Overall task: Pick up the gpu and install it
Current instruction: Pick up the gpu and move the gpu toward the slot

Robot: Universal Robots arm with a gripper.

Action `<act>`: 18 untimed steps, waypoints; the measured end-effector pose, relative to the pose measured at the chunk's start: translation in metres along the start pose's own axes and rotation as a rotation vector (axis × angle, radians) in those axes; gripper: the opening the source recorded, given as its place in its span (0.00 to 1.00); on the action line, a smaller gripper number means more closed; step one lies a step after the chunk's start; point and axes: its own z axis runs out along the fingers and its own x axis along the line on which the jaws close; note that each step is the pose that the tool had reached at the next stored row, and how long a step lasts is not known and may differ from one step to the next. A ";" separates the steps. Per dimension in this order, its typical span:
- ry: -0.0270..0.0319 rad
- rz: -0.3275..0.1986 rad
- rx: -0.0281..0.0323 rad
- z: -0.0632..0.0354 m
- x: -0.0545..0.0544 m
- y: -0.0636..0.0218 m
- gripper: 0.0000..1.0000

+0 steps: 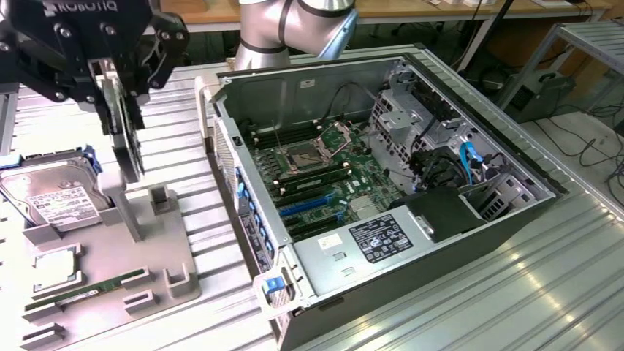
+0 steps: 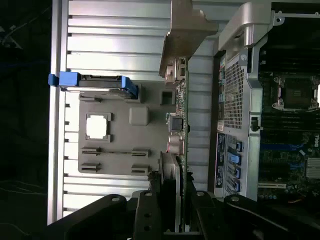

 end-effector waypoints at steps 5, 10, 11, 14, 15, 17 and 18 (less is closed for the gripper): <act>0.0000 0.000 -0.0067 -0.0075 -0.030 -0.0009 0.27; -0.0001 0.000 -0.0067 -0.0079 -0.059 -0.0020 0.27; -0.0001 0.000 -0.0067 -0.0080 -0.067 -0.0024 0.27; -0.0001 0.000 -0.0067 -0.0080 -0.087 -0.0032 0.27; 0.0000 0.000 -0.0067 -0.0080 -0.093 -0.0035 0.27; -0.0001 0.000 -0.0067 -0.0079 -0.097 -0.0036 0.27; 0.0000 0.000 -0.0067 -0.0079 -0.098 -0.0036 0.27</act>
